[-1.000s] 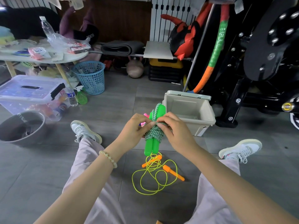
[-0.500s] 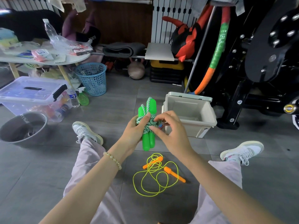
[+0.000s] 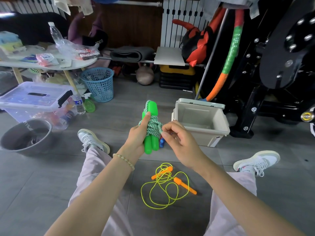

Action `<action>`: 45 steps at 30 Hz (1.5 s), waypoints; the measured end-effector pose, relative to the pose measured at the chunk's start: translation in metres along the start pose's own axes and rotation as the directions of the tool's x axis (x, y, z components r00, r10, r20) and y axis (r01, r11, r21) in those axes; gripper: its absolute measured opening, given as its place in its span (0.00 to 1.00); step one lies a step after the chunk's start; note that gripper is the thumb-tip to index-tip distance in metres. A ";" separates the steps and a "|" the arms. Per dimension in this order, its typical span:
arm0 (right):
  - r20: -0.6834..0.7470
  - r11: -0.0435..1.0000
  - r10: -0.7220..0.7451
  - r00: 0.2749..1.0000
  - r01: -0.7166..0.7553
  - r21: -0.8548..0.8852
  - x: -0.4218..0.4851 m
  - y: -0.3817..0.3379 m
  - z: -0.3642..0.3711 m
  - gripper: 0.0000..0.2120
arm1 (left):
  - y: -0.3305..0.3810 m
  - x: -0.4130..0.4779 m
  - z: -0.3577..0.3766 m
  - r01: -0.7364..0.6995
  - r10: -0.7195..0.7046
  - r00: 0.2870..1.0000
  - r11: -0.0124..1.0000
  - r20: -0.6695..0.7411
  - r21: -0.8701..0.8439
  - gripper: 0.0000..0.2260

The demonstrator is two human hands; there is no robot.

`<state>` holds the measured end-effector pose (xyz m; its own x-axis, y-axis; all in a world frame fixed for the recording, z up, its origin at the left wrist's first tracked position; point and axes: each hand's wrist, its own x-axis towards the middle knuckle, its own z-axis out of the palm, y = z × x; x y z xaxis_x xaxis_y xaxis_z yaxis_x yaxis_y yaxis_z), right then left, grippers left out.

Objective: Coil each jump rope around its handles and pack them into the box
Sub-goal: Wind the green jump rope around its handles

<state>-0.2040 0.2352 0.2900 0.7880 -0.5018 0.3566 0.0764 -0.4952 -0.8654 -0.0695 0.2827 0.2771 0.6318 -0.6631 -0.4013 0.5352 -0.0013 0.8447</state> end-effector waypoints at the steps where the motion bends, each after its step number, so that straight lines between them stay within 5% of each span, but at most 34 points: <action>1: -0.011 1.000 -0.004 1.000 0.004 0.005 -0.001 0.001 0.001 0.08 | -0.002 0.001 0.002 0.001 -0.001 1.000 1.000 0.018 0.002 0.16; 5: -0.046 0.998 0.051 0.998 -0.053 -0.030 -0.001 0.019 0.003 0.02 | -0.012 0.012 0.007 -0.091 0.087 0.989 0.995 0.119 0.034 0.16; 10: -0.099 0.965 0.247 0.964 -0.254 -0.069 0.012 0.043 -0.017 0.06 | -0.022 0.035 0.000 -0.087 0.063 0.984 0.986 0.168 0.144 0.21; 14: -0.219 0.895 0.446 0.868 -0.431 0.113 0.032 0.075 -0.035 0.06 | -0.025 0.058 -0.002 -0.093 0.062 0.985 0.976 0.160 0.197 0.17; 18: 0.040 0.710 0.642 0.766 -0.613 0.346 0.055 0.107 -0.026 0.11 | -0.032 0.090 0.004 -0.123 0.081 0.976 0.971 0.203 0.205 0.12; 24: 0.052 0.610 0.723 0.689 -0.672 0.420 0.073 0.189 0.000 0.09 | -0.076 0.151 0.005 -0.044 -0.003 0.979 0.973 0.205 0.225 0.06; 27: 0.023 0.601 0.762 0.647 -0.720 0.347 0.076 0.236 0.009 0.14 | -0.102 0.186 -0.001 0.023 -0.079 0.979 0.958 0.186 0.286 0.04; 30: 0.005 0.606 0.772 0.635 -0.740 0.292 0.085 0.283 0.015 0.10 | -0.125 0.231 -0.012 0.041 -0.118 0.979 0.913 0.165 0.407 0.04; 39: -0.077 0.501 0.864 0.497 -0.837 0.220 0.094 0.423 0.033 0.08 | -0.196 0.337 -0.109 0.115 -0.097 0.993 0.553 -0.073 0.825 0.13; 45: 0.005 0.503 0.859 0.512 -0.846 0.178 0.104 0.480 0.117 0.13 | -0.240 0.366 -0.134 0.297 -0.256 0.954 0.711 -0.159 0.637 0.12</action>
<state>-0.0144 0.0282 -0.1297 0.4717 -0.6789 -0.5627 -0.5197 0.3015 -0.7994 0.1081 0.1405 -0.1197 0.5547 -0.5128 -0.6552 0.2111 -0.6750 0.7070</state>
